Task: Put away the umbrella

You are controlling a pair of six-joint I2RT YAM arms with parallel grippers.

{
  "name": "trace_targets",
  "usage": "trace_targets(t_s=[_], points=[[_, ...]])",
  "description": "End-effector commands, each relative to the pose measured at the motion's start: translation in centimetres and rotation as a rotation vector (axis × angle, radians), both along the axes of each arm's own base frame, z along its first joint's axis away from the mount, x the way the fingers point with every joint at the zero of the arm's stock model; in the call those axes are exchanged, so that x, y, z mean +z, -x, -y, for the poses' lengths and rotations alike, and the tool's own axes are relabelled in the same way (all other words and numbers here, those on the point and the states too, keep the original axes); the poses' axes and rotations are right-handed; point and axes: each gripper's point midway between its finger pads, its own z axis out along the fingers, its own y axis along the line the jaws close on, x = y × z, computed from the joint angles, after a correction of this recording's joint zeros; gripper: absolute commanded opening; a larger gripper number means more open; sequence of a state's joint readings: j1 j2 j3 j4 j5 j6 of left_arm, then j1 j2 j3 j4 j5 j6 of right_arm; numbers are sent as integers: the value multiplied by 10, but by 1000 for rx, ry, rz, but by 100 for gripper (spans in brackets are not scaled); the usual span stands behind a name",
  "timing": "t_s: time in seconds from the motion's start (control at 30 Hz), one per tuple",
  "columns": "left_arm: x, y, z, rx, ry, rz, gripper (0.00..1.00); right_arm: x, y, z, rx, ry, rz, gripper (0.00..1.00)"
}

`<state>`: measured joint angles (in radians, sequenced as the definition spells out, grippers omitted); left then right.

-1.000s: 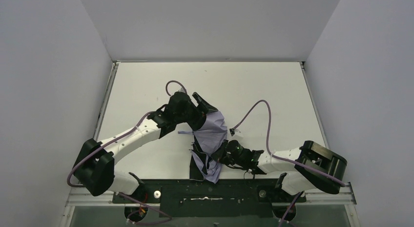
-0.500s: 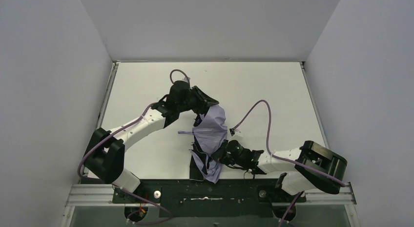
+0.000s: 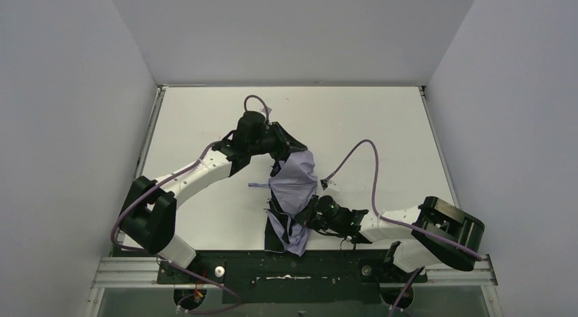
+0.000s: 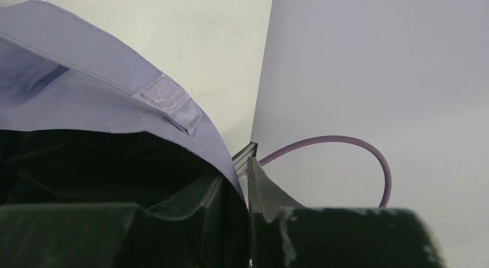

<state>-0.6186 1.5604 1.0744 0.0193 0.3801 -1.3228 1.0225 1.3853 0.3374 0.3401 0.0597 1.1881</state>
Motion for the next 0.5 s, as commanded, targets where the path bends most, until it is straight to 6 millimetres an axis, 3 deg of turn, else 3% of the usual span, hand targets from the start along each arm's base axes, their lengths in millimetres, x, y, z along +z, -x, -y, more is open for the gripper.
trace_targets(t_s=[0.0,0.17,0.37,0.47], points=[[36,-8,-2,-48,4,113,11,-44,20,44,5,211,-70,0],[47,-18,-12,-76,-99,193,0,-45,20,44,3,208,-67,0],[60,-27,-18,-138,-189,298,0,-46,20,46,-2,205,-67,0],[77,-25,-17,-175,-190,370,0,-45,20,46,-3,204,-65,0]])
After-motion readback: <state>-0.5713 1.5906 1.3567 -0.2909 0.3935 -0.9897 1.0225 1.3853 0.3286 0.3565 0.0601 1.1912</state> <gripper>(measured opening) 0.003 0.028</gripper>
